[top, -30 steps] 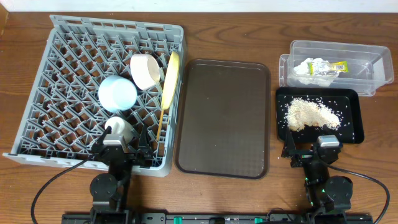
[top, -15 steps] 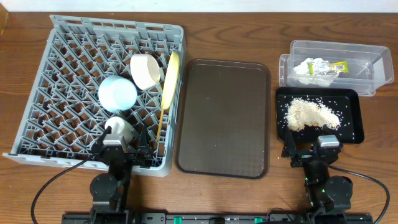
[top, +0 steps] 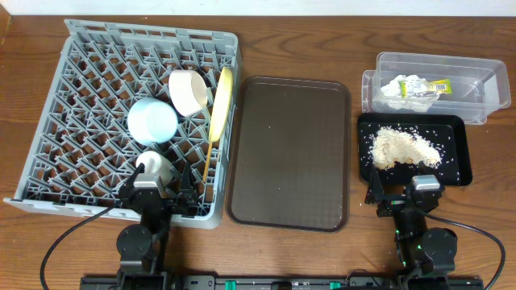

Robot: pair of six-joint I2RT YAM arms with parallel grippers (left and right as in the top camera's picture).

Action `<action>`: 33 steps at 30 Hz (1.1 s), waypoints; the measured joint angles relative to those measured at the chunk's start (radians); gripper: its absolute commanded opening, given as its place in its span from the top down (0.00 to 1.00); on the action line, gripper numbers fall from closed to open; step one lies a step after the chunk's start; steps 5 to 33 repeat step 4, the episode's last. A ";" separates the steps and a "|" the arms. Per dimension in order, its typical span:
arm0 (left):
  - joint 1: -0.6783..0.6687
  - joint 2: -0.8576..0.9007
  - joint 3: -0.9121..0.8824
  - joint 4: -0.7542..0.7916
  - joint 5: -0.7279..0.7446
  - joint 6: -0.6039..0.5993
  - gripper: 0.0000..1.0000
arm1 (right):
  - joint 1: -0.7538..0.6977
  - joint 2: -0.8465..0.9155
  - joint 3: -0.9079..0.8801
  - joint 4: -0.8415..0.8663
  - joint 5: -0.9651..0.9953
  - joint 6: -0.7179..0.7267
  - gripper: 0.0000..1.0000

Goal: Sort waste into correct bins and load items into the dishwasher

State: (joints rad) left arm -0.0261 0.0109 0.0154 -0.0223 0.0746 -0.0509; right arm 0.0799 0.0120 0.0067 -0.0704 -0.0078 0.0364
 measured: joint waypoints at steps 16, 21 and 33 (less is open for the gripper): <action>0.000 0.000 0.000 0.000 0.000 0.000 0.00 | 0.000 0.000 0.000 0.000 0.000 0.000 0.01; 0.000 0.000 0.000 0.000 0.000 0.000 0.00 | 0.000 0.000 0.000 0.000 0.000 0.000 0.01; 0.000 0.000 0.000 0.000 0.000 0.000 0.00 | 0.000 0.000 0.000 0.000 0.000 0.000 0.01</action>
